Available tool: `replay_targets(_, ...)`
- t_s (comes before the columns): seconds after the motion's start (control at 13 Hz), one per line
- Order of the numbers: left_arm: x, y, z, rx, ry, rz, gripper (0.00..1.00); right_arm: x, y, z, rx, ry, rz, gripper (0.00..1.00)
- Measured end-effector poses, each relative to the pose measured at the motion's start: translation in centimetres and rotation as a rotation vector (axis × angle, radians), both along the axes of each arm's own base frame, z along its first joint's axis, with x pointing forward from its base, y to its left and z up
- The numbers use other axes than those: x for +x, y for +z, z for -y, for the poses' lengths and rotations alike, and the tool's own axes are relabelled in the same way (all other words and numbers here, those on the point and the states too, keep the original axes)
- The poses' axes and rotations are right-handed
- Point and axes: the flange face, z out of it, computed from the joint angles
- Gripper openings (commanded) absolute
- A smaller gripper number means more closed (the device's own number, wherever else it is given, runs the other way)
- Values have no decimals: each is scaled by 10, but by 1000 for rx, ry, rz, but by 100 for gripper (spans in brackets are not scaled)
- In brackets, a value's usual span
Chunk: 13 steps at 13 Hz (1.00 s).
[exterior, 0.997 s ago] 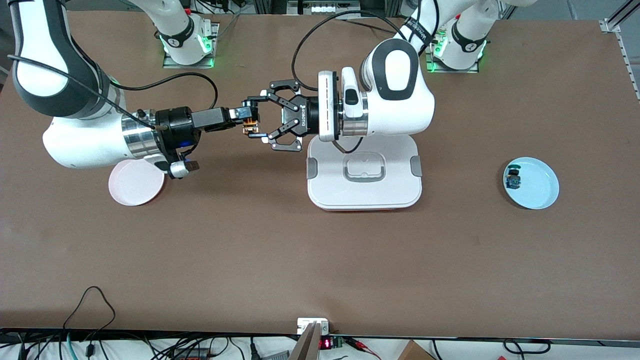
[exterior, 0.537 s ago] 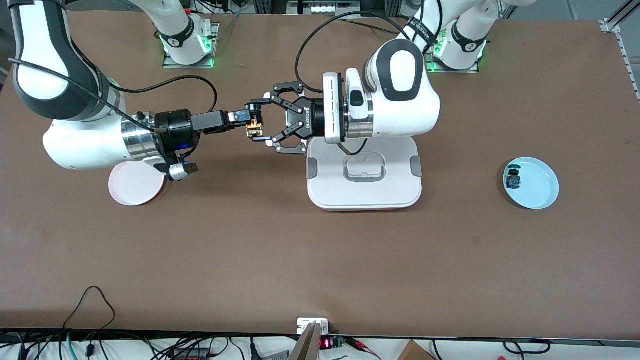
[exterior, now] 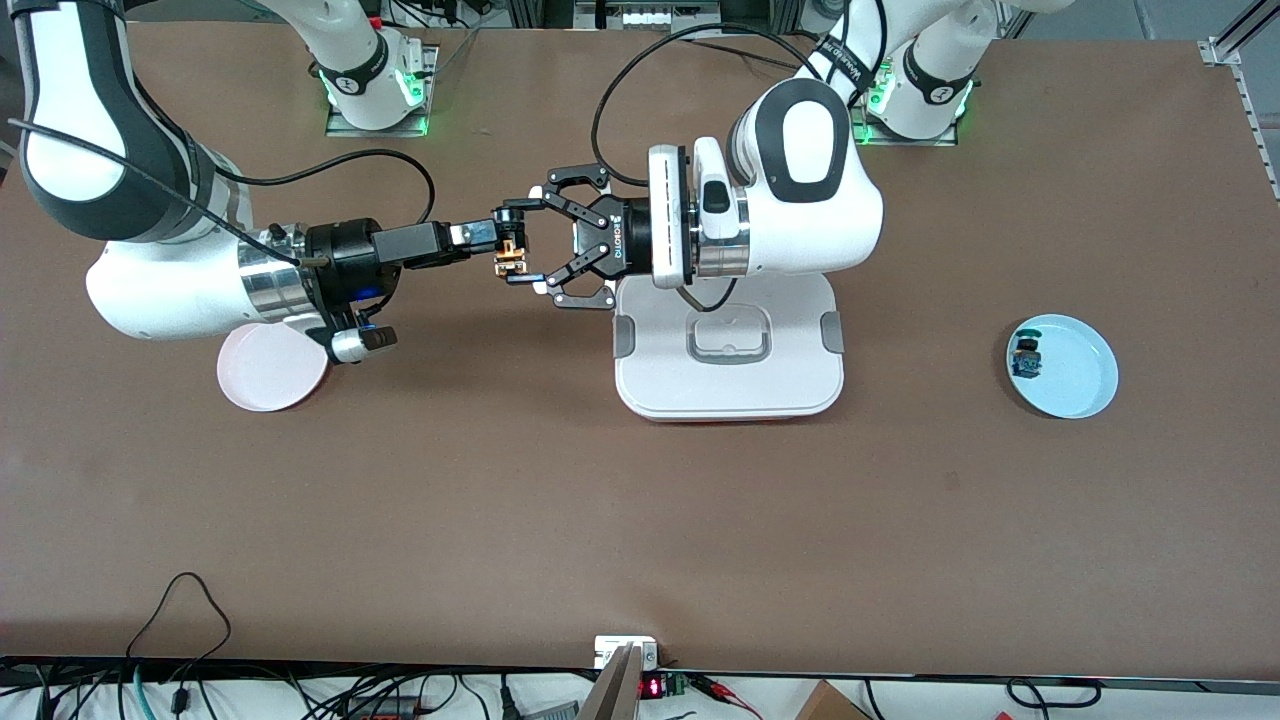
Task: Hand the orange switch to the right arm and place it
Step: 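Close the right gripper on the switch held by the left gripper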
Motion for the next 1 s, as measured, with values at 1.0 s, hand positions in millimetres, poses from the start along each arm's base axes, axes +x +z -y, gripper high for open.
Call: replay_targets(1.0,0,0,0,1,0,9,0,6,-12,-3,17,-24,-19,84)
